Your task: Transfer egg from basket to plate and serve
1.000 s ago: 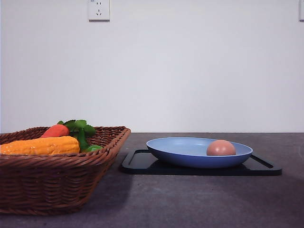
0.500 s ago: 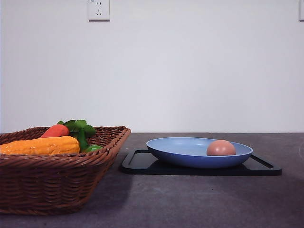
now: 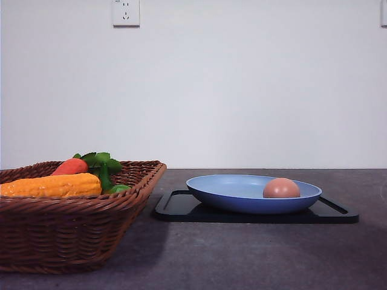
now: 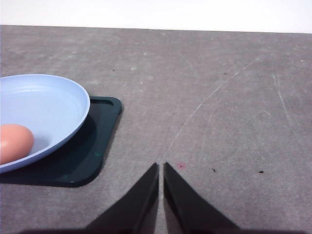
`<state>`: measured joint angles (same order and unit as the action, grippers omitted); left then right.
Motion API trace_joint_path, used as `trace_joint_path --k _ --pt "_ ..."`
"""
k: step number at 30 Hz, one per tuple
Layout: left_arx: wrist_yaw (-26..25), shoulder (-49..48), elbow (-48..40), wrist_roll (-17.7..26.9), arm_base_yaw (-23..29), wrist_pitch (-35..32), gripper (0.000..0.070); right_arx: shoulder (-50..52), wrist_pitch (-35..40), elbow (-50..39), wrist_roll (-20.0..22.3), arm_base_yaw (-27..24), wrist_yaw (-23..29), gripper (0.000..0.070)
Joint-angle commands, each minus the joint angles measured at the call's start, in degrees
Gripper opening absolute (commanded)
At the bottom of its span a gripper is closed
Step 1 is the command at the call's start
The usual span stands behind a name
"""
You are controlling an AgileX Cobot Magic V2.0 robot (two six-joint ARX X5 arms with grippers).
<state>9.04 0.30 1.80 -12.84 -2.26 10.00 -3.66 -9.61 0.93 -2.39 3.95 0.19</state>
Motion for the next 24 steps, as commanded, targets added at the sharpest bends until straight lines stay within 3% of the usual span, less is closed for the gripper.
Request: trace_joint_path --k 1,24 --pt "-0.04 -0.13 -1.25 -0.10 0.04 0.90 0.0000 0.09 0.59 -0.20 -0.58 0.00 0.24 0.0000" --pt "-0.04 -0.13 -1.25 -0.11 0.04 0.90 0.0000 0.09 0.59 -0.20 -0.59 0.00 0.24 0.0000"
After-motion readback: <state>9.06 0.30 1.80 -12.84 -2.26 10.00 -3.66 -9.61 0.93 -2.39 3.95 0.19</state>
